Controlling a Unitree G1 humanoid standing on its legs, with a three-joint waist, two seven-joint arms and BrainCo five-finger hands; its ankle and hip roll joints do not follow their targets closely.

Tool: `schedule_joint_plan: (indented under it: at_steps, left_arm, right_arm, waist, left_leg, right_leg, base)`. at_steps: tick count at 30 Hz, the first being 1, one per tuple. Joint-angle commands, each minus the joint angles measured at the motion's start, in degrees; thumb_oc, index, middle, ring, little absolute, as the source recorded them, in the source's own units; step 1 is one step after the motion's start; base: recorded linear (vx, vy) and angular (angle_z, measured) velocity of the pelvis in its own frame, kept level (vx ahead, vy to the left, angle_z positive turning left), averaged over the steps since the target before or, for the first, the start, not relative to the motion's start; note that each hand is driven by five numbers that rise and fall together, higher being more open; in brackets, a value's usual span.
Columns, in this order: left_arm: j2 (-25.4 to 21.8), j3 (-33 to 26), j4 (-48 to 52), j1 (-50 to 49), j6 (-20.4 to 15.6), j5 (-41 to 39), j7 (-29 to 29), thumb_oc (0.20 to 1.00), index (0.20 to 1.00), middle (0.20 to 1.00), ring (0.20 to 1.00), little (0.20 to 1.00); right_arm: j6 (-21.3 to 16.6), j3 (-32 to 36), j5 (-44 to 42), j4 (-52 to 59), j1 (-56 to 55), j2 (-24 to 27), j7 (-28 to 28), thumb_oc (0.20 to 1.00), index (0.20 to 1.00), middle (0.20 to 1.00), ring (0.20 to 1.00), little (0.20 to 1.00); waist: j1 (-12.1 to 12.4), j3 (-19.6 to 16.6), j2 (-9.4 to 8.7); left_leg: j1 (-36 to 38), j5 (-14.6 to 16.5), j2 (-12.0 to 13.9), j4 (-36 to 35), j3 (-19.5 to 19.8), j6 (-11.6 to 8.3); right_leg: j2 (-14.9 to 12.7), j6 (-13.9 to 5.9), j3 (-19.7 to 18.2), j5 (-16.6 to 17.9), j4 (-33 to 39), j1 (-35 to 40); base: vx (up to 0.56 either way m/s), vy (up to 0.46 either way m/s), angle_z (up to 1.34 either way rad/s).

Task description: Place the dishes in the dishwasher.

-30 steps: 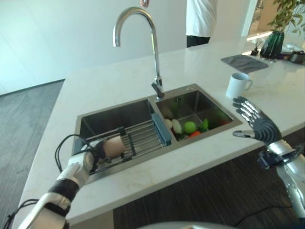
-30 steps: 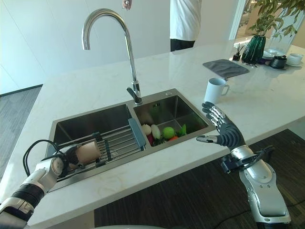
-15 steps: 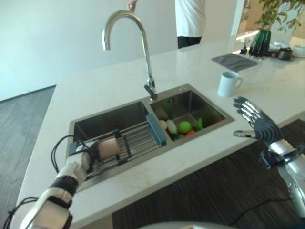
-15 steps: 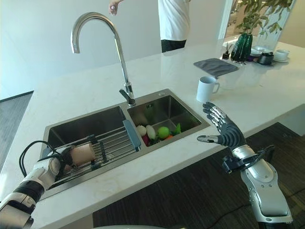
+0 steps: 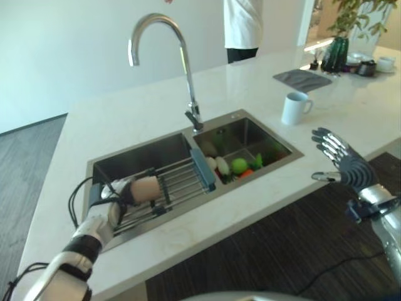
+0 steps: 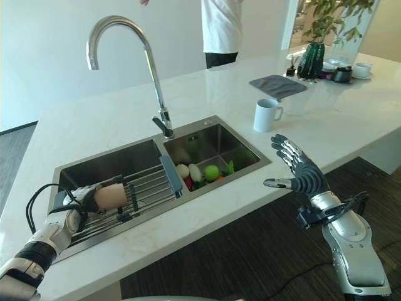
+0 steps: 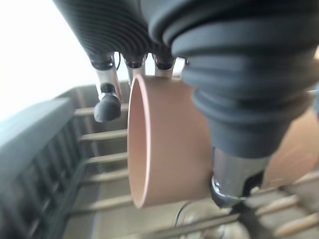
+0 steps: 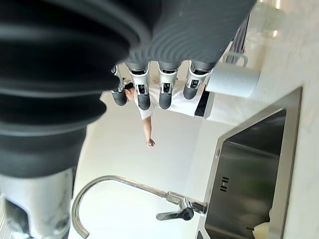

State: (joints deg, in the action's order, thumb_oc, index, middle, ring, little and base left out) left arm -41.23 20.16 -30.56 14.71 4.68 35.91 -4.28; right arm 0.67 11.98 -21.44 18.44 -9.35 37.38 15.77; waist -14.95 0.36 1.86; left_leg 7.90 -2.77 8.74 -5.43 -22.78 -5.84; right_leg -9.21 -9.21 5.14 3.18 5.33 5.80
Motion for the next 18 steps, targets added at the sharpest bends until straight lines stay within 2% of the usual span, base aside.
schedule_joint_plan:
  at_steps: [1,5,10,11,14,18]
  left_arm:
    - [-5.6,-6.2,6.5,4.8,-2.9,-5.0,-4.5,0.200,0.200,0.200,0.200,0.200]
    - [-6.6,-8.8,13.4,1.6,-4.8,-7.0,-6.9,0.200,0.200,0.200,0.200,0.200]
    - [-6.3,-14.0,21.7,-2.8,-9.9,-9.2,-8.0,0.200,0.200,0.200,0.200,0.200]
    - [-6.1,-15.5,24.4,-4.1,-11.9,-10.1,-9.6,0.200,0.200,0.200,0.200,0.200]
    - [-5.5,-19.2,29.2,-5.3,-14.7,-13.6,-11.7,0.200,0.200,0.200,0.200,0.200]
    - [-3.7,-24.7,34.9,-8.4,-15.4,-22.9,-11.3,0.200,0.200,0.200,0.200,0.200]
  right_arm:
    - [-3.9,2.1,-1.0,0.5,4.2,-0.5,-2.4,1.000,1.000,1.000,1.000,1.000]
    - [-4.3,1.8,-0.8,0.6,4.2,-1.0,-3.6,1.000,1.000,1.000,1.000,1.000]
    - [-4.5,1.9,-0.3,1.1,3.2,-2.3,-4.6,1.000,1.000,1.000,1.000,1.000]
    - [-5.0,1.6,0.1,1.0,3.2,-2.8,-4.9,1.000,1.000,1.000,1.000,1.000]
    - [-5.1,1.1,0.2,1.6,3.2,-3.6,-5.6,1.000,1.000,1.000,1.000,1.000]
    - [-5.8,1.3,0.5,3.0,2.2,-4.8,-6.7,1.000,1.000,1.000,1.000,1.000]
  waist:
    - [1.4,1.5,-0.87]
    - [2.9,1.8,-1.02]
    - [4.6,1.9,-1.27]
    - [5.1,1.9,-1.35]
    - [6.1,1.9,-1.56]
    - [7.2,2.0,-1.84]
  left_leg:
    - [3.2,3.2,5.9,0.4,2.1,-1.12]
    - [2.9,3.1,5.9,0.4,3.5,-1.26]
    - [2.5,3.1,5.7,0.4,4.9,-1.37]
    - [2.3,3.2,5.6,0.4,5.4,-1.40]
    - [2.1,3.3,5.3,0.4,6.3,-1.38]
    - [1.6,3.3,5.1,0.4,7.3,-1.38]
  right_leg:
    - [-4.3,-3.74,2.8,0.0,-0.3,0.7]
    - [-4.5,-3.68,4.1,-0.3,-0.3,1.3]
    - [-4.9,-3.71,5.6,-0.4,-0.3,1.8]
    - [-5.0,-3.68,6.0,-0.4,-0.3,1.9]
    - [-5.1,-3.66,6.6,-0.6,-0.3,2.1]
    - [-5.1,-3.51,7.2,-0.8,-0.4,2.2]
  base:
    - [-0.01,-0.004,0.13]
    - [-0.02,0.008,0.15]
    - [0.00,0.003,0.18]
    - [-0.03,-0.004,0.18]
    - [-0.02,-0.017,0.13]
    - [-0.02,-0.052,0.11]
